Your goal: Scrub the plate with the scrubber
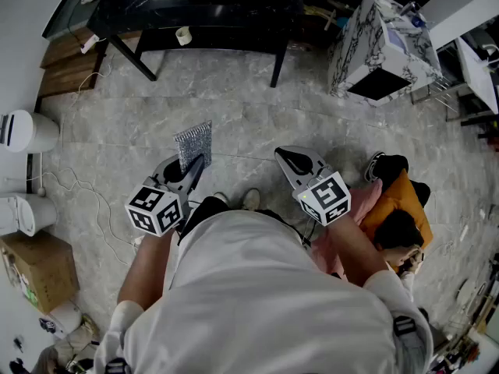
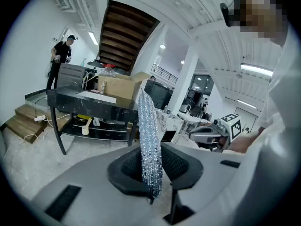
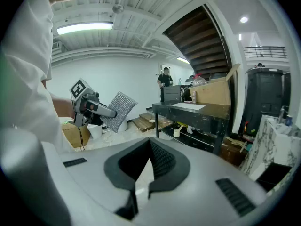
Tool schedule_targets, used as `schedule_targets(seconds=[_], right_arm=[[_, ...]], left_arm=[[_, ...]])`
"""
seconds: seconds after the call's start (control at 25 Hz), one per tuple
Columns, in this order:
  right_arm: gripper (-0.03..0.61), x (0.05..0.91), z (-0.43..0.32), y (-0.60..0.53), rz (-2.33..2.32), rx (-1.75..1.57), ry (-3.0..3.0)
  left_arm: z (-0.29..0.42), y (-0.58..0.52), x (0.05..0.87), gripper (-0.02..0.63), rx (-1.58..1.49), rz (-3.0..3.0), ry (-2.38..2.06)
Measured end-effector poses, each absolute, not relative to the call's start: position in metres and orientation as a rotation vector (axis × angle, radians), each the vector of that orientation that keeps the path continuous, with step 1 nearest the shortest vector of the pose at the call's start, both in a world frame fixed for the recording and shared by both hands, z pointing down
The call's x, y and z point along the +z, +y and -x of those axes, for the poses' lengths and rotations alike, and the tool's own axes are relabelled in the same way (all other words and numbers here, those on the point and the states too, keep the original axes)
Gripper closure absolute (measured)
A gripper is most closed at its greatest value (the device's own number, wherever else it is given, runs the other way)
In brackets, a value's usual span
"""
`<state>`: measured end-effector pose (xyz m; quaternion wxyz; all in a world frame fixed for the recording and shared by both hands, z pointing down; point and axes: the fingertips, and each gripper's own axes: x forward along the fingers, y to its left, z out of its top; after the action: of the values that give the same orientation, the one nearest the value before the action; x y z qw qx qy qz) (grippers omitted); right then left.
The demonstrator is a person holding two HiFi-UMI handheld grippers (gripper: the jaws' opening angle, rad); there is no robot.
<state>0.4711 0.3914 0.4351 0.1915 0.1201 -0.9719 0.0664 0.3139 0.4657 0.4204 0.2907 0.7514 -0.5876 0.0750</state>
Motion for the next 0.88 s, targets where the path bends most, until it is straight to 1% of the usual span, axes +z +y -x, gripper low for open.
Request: schedule_targets(seconds=[0.16,0.48,0.6,0.68,0.72,0.76,0.88], right_arm=[[0.577,0.434,-0.456,0.391,-0.308,0.282,-2.752],[0.575,0.445,-0.419,0.373,-0.284,0.245,-2.728],[0.575,0.444,-0.4,0.347,-0.32,0.267,-2.726],[0.568,0.441,-0.386,0.326,-0.363,0.289,-2.722],[0.555,0.439,-0.378,0.315,-0.391,0.307,-2.719],[0.546,0.437,-0.369,0.304,-0.415,0.326,-2.717],[0.546,0.426,-0.333,0.273,-0.464,0.319,-2.707]], left_arm=[[-0.303,0.467,0.42,0.539,0.205,-1.996,-1.577],[-0.274,0.438,0.419,0.54,0.183,-2.009,-1.564],[-0.25,0.416,0.421,0.538,0.168,-2.027,-1.553],[-0.231,0.398,0.425,0.538,0.15,-2.038,-1.532],[-0.222,0.388,0.426,0.538,0.142,-2.046,-1.52],[-0.211,0.379,0.426,0.539,0.135,-2.054,-1.512],[-0.174,0.349,0.42,0.538,0.129,-2.076,-1.498]])
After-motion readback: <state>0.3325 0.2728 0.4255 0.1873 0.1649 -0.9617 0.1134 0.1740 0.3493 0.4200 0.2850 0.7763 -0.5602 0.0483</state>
